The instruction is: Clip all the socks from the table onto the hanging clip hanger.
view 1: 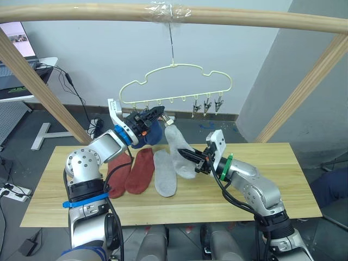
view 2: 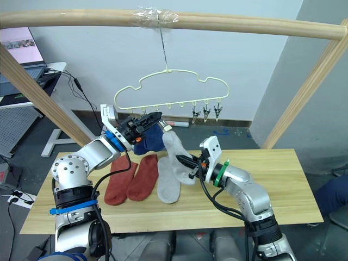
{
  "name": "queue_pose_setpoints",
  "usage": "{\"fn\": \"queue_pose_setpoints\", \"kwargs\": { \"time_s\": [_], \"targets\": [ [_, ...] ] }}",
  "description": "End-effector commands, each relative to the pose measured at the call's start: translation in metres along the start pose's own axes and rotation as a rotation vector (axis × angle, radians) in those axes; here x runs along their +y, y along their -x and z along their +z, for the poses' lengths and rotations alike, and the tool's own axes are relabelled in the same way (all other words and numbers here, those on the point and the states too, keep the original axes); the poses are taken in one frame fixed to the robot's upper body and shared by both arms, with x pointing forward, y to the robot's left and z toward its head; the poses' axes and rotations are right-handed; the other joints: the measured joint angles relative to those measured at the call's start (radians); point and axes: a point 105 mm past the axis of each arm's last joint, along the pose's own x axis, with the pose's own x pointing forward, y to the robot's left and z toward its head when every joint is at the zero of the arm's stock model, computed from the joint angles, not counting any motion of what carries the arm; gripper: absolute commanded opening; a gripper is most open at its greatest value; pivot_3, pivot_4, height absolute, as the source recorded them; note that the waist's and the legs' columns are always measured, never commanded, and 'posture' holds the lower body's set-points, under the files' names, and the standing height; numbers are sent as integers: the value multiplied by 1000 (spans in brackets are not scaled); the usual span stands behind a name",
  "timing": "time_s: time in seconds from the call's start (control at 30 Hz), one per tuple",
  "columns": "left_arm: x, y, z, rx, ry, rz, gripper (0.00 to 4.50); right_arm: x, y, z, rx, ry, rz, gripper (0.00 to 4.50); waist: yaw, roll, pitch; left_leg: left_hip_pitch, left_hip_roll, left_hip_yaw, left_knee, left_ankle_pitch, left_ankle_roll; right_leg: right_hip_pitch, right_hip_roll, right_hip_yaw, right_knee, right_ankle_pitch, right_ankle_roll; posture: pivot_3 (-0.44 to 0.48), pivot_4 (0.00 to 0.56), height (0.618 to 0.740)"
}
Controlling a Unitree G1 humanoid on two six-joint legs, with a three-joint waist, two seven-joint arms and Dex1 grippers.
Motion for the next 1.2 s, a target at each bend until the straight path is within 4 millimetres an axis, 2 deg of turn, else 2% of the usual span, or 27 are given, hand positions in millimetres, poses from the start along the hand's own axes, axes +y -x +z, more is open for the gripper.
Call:
{"fn": "queue_pose_setpoints", "kwargs": {
  "time_s": [0.03,0.17,0.4,0.73,0.87,1.0,1.1,1.13,1.2],
  "targets": [
    [-15,-1,2,-5,-26,-59,0,3,-4,24,-88,17,16,53,0,0,0,0,0,0,0,0,0,0,0,0,0,0,0,99,192,740],
    [-15,-1,2,-3,-27,-61,0,3,-7,31,-103,35,23,53,0,0,0,0,0,-1,0,0,0,0,0,0,0,0,0,99,192,740],
    [-19,-2,3,-15,-34,-77,0,3,-15,24,-74,49,35,53,0,0,0,-1,0,0,0,0,0,0,0,0,-2,0,0,102,196,740],
    [-21,3,2,-15,-38,-93,3110,1,-17,19,-51,62,33,0,0,0,0,-1,0,-1,-1,0,0,0,0,0,-2,0,0,109,200,740],
    [-12,6,5,-21,-88,-24,4269,-2,-17,17,-43,74,16,0,1,0,0,-1,0,-1,-1,0,0,0,0,-1,-2,0,0,112,199,740],
    [2,22,-6,98,-305,107,4269,-5,-20,14,-28,84,-4,0,-1,0,0,-1,0,0,-2,0,0,-1,0,0,-2,0,0,125,195,740],
    [5,38,-10,165,-500,198,4301,-13,-21,6,16,117,-46,769,1,1,1,-1,0,1,-4,0,0,-2,0,1,-2,-1,-1,145,193,740],
    [8,45,-7,172,-625,268,4301,-19,-19,2,41,138,-76,1140,3,1,1,-1,0,0,-4,0,0,-2,0,1,-2,-1,-2,161,192,740],
    [12,56,-13,237,-740,328,4301,-31,-14,-7,92,176,-143,1794,10,1,1,-2,0,-1,-5,0,0,-2,-3,1,-3,-1,-2,170,191,740]
  ]
}}
